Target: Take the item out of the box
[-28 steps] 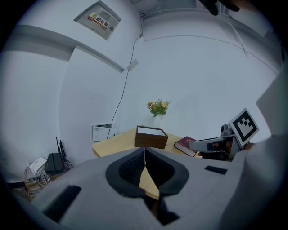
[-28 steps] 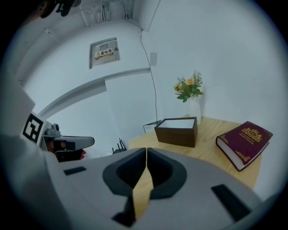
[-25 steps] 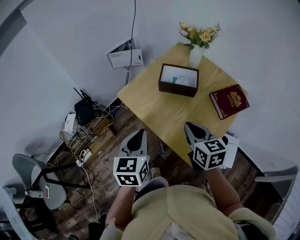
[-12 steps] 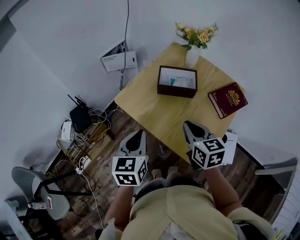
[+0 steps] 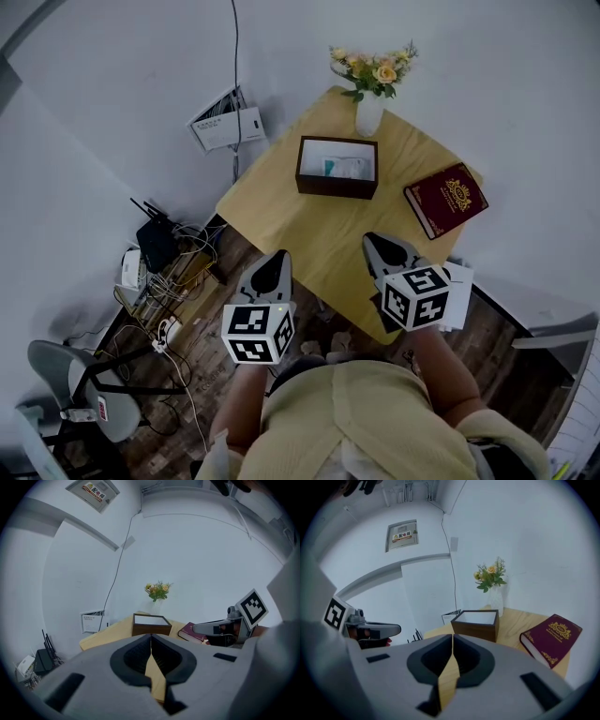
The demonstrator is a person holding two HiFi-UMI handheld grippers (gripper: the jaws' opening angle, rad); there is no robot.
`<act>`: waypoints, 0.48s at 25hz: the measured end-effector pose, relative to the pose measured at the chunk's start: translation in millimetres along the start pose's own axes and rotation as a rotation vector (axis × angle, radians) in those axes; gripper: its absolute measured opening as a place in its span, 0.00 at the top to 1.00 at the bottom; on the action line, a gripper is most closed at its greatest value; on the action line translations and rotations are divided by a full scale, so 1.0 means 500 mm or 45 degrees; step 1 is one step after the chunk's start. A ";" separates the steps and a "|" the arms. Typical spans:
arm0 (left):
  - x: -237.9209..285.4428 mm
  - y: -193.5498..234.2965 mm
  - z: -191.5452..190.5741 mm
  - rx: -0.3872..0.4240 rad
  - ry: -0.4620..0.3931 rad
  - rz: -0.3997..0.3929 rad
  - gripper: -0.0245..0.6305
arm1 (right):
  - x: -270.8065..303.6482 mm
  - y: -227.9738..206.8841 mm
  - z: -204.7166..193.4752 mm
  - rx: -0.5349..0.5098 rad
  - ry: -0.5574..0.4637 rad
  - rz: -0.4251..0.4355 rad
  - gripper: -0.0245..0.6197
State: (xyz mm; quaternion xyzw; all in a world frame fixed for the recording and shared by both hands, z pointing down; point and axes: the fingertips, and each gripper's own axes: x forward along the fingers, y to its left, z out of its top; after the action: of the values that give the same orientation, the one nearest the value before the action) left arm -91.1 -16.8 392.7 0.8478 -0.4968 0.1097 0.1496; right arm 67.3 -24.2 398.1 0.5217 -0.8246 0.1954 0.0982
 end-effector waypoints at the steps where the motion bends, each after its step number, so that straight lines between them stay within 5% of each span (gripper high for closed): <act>1: 0.007 -0.006 0.001 0.010 0.001 -0.002 0.93 | 0.001 -0.005 0.001 -0.005 0.000 0.006 0.91; 12: 0.064 -0.022 0.027 0.043 0.012 -0.021 0.93 | 0.018 -0.045 0.027 -0.012 0.007 0.014 0.91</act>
State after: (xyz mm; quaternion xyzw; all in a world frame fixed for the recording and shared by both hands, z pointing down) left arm -65.5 -42.5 389.1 0.8538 -0.4871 0.1206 0.1386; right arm 84.1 -45.8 393.9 0.5160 -0.8282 0.1935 0.1019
